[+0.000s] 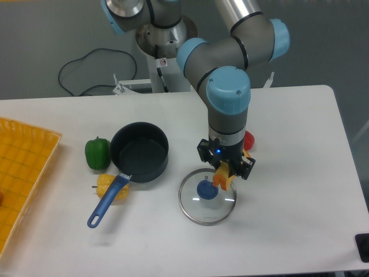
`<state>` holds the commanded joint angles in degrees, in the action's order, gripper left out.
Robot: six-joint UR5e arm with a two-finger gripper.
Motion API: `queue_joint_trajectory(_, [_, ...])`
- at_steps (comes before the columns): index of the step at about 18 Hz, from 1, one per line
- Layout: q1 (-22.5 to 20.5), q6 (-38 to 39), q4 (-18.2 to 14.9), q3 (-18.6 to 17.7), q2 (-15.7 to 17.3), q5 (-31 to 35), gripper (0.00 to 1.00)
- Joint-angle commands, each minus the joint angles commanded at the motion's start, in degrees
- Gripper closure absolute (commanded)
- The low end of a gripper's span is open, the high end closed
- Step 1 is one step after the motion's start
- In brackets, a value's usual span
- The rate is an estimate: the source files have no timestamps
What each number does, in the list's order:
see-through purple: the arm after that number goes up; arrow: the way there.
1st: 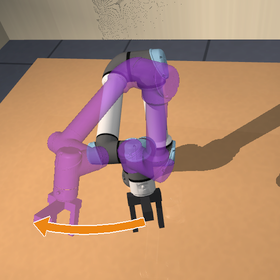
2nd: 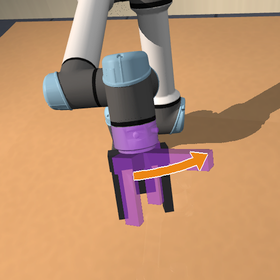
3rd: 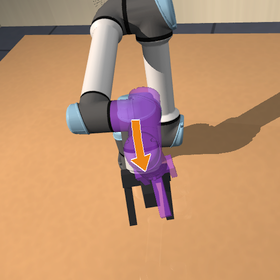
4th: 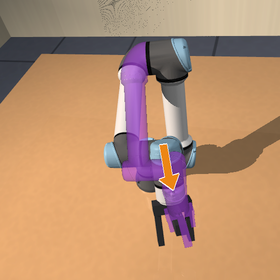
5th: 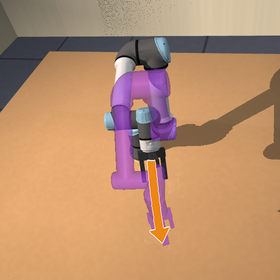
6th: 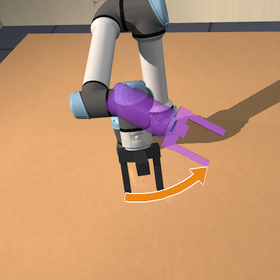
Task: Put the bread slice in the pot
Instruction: 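Hold the yellow bread slice in the gripper above the glass lid, then carry the bread slice over to the dark blue pot and lower it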
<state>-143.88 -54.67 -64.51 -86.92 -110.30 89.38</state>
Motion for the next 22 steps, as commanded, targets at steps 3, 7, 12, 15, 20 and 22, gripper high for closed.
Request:
queue_joint_trajectory(3, [0.0, 0.0, 0.18, -0.26, 0.09, -0.09, 0.64])
queue_joint_trajectory(7, [0.09, 0.96, 0.0, -0.44, 0.09, 0.0, 0.64])
queue_joint_trajectory(12, [1.93, 5.88, 0.09, 0.17, 0.09, -0.79, 0.64])
queue_joint_trajectory(15, [4.65, 9.74, 0.17, 0.0, 0.17, -0.44, 0.64])
queue_joint_trajectory(20, [10.45, 13.89, 0.0, -3.33, 1.41, 0.44, 0.64])
queue_joint_trajectory(22, [13.0, 14.67, -0.61, -5.18, 1.93, 1.84, 0.64])
